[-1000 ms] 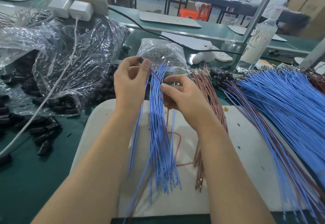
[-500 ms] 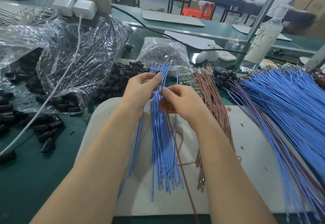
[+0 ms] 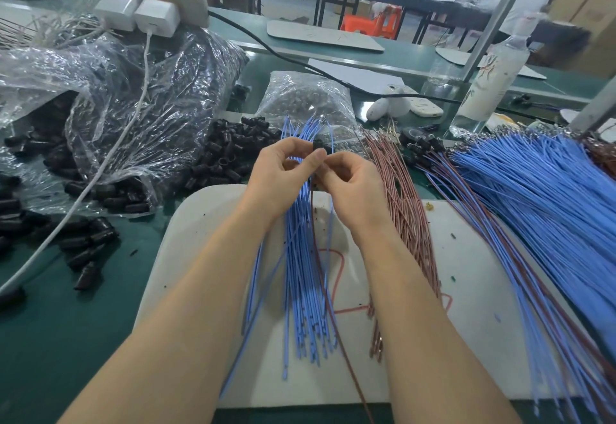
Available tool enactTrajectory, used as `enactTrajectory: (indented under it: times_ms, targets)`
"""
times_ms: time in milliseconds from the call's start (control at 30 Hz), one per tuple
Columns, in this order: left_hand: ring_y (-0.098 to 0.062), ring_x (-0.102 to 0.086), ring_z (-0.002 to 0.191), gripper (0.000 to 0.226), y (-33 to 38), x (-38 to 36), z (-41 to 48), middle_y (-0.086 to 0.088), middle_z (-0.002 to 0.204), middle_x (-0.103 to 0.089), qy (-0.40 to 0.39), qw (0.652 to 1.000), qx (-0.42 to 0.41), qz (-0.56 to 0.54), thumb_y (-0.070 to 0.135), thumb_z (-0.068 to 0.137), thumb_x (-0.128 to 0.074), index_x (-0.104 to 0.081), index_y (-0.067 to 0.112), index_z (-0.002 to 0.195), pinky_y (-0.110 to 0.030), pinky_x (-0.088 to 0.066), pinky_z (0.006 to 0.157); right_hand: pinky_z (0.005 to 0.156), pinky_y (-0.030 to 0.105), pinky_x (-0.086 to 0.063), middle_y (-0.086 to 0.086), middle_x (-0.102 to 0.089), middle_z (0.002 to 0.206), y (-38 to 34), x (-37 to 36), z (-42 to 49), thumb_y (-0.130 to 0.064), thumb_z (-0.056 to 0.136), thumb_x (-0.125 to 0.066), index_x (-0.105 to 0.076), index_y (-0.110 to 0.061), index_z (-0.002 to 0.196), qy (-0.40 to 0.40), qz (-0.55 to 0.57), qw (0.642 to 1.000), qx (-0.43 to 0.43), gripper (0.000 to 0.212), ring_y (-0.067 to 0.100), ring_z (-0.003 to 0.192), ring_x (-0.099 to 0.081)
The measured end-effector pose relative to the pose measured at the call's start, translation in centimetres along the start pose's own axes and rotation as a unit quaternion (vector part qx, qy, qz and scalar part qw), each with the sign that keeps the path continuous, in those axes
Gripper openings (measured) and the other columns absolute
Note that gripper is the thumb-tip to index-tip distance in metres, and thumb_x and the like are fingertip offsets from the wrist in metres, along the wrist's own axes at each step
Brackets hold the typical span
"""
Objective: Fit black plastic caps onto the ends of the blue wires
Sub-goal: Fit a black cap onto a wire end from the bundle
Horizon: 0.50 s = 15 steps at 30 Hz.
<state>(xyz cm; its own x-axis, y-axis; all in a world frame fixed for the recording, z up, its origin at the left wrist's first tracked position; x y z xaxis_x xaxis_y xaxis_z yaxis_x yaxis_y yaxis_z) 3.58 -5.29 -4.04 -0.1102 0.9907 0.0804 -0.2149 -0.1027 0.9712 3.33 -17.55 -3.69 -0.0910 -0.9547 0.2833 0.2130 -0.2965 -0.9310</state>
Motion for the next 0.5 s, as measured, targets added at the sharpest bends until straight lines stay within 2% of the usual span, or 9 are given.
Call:
enactTrajectory:
  times_ms: [100,200,300,367,433,500]
  targets:
    - [-0.013,-0.056,0.073,0.011,0.0,-0.07,-0.15,0.002,0.079,-0.064,-0.01,1.0,-0.015,0.025,0.027,0.088,-0.065,-0.064,0.016,0.09,-0.02,-0.046,0.071,0.082,0.045,-0.056,0.008,-0.071,0.079,0.03,0.09,-0.1,-0.013,0.09,-0.064,-0.067,-0.011,0.085,0.005,-0.014,1.0,0.009,0.006,0.022,0.079,-0.07]
    - [-0.017,-0.056,0.072,0.008,0.1,-0.18,-0.26,-0.001,0.075,-0.063,-0.013,0.999,-0.026,0.02,0.024,0.089,-0.065,-0.06,0.021,0.083,-0.026,-0.047,0.071,0.082,0.041,-0.056,0.011,-0.071,0.082,-0.01,0.04,-0.1,-0.011,0.091,-0.063,-0.067,-0.007,0.089,0.003,-0.001,1.0,0.003,0.006,0.023,0.081,-0.07]
    - [-0.021,-0.062,0.075,0.009,0.19,-0.02,-0.23,-0.004,0.08,-0.065,0.01,1.0,-0.023,-0.001,0.022,0.088,-0.066,-0.06,0.023,0.081,-0.031,-0.051,0.073,0.067,0.019,-0.054,0.006,-0.07,0.075,0.31,-0.15,0.08,-0.011,0.091,-0.063,-0.068,-0.004,0.089,-0.031,0.024,0.999,-0.019,0.008,0.006,0.068,-0.068]
    - [-0.02,-0.063,0.075,0.009,0.15,0.19,-0.1,-0.002,0.078,-0.066,0.025,0.999,-0.015,-0.014,0.023,0.088,-0.066,-0.061,0.024,0.081,-0.028,-0.051,0.073,0.058,0.011,-0.047,0.0,-0.066,0.067,0.53,-0.33,0.16,-0.009,0.09,-0.064,-0.067,-0.005,0.085,-0.049,0.031,0.998,-0.03,0.007,-0.002,0.057,-0.061]
    - [-0.018,-0.062,0.071,0.008,0.16,0.1,0.01,-0.003,0.077,-0.066,0.019,1.0,-0.015,-0.013,0.022,0.088,-0.066,-0.061,0.022,0.082,-0.025,-0.05,0.07,0.063,0.017,-0.05,0.001,-0.067,0.068,0.76,-0.37,0.27,-0.009,0.089,-0.064,-0.067,-0.008,0.083,-0.043,0.019,0.999,-0.026,0.008,0.001,0.061,-0.063]
    - [-0.016,-0.059,0.066,0.008,0.02,-0.21,-0.02,-0.006,0.076,-0.065,0.003,1.0,-0.02,-0.004,0.021,0.088,-0.067,-0.062,0.014,0.086,-0.026,-0.049,0.068,0.079,0.034,-0.056,0.007,-0.071,0.079,0.92,-0.5,0.26,-0.007,0.09,-0.062,-0.069,-0.007,0.088,-0.035,-0.004,0.999,-0.019,0.007,0.014,0.077,-0.069]
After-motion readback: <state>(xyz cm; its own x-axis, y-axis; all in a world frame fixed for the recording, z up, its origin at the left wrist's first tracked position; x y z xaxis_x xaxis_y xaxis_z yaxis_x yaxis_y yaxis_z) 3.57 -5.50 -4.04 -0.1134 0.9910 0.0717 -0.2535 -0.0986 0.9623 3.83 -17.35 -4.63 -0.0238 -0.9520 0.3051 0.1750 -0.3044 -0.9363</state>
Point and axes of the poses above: each hand's wrist, its own z-axis towards the middle knuckle, its own x-axis out of the back of the hand, y = z × x, the point moved 5 cm from there along z, towards the middle knuckle
